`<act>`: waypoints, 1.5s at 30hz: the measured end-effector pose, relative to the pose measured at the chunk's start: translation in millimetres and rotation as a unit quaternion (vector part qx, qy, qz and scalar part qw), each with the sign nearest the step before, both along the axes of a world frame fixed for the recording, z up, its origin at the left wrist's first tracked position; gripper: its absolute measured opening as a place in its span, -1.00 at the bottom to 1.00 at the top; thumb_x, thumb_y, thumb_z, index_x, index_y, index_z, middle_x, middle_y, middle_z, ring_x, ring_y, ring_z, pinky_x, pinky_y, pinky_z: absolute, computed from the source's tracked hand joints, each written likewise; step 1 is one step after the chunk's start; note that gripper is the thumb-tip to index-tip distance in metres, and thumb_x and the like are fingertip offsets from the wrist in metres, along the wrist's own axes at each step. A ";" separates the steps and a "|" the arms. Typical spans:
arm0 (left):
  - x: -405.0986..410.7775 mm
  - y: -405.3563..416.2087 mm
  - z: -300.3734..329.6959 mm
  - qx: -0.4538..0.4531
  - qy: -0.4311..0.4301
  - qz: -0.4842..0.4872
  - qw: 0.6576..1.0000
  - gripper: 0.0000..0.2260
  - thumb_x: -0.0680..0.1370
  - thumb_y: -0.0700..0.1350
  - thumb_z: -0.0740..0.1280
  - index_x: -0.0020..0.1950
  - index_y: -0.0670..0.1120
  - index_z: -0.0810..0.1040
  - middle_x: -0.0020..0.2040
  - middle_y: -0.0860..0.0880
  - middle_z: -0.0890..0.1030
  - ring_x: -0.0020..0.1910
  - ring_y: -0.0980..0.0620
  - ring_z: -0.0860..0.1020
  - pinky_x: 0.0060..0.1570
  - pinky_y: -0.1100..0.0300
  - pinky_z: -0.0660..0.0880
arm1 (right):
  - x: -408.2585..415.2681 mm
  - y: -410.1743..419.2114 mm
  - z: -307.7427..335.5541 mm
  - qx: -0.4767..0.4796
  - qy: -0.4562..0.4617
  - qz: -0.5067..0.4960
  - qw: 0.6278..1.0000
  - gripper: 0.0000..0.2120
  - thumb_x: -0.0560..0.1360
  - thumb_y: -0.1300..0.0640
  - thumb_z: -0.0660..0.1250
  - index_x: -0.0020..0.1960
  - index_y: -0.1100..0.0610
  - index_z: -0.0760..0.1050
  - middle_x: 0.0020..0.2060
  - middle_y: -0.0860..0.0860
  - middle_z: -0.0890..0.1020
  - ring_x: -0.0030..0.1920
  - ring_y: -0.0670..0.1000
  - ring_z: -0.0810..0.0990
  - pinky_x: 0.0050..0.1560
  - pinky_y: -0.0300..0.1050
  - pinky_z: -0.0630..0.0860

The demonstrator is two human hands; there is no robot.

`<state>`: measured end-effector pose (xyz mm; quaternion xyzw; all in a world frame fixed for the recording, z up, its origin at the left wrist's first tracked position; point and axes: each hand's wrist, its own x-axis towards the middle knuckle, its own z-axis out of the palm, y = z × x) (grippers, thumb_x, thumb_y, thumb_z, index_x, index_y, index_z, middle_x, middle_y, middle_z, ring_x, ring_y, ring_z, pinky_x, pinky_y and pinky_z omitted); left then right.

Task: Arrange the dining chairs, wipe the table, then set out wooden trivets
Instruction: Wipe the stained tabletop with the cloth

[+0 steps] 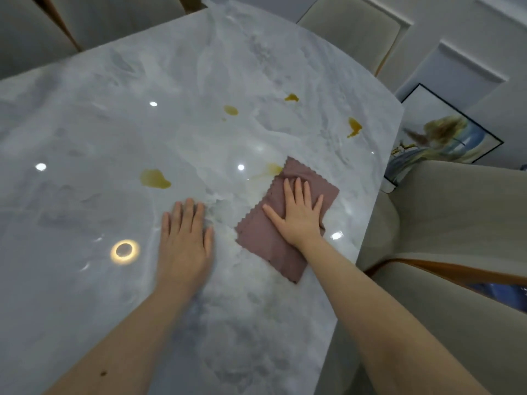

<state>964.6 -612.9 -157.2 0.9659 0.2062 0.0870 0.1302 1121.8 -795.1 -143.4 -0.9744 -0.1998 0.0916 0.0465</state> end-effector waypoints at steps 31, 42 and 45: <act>-30.5 60.3 13.0 -0.100 -0.213 0.076 0.969 -0.66 0.56 -0.17 0.08 0.16 -0.26 0.57 0.16 -0.20 0.59 0.17 -0.16 0.54 0.36 0.00 0.21 | -69.1 48.6 1.3 -0.012 -0.017 0.232 0.972 -0.30 0.48 -0.39 -0.16 0.54 -0.15 -0.19 0.56 -0.07 -0.11 0.54 -0.04 -0.23 0.48 0.25 -0.23; -33.5 146.5 -4.7 -0.017 -0.074 0.173 0.982 -0.60 0.56 -0.21 0.11 0.37 -0.30 0.38 0.39 -0.27 0.38 0.42 -0.20 0.29 0.41 -0.07 0.08 | -55.2 219.7 -0.9 0.005 -0.016 0.166 0.986 -0.30 0.55 -0.33 -0.05 0.57 -0.03 -0.12 0.56 0.03 -0.09 0.55 0.07 -0.19 0.44 0.34 -0.26; -33.6 145.8 -3.8 -0.025 -0.090 0.170 0.981 -0.60 0.54 -0.21 0.10 0.35 -0.31 0.41 0.37 -0.28 0.40 0.40 -0.19 0.33 0.41 -0.09 0.10 | -78.9 206.1 -0.3 0.026 -0.049 0.312 0.948 -0.33 0.53 -0.30 -0.07 0.56 -0.05 0.00 0.56 0.00 0.02 0.56 0.03 -0.08 0.46 0.32 -0.15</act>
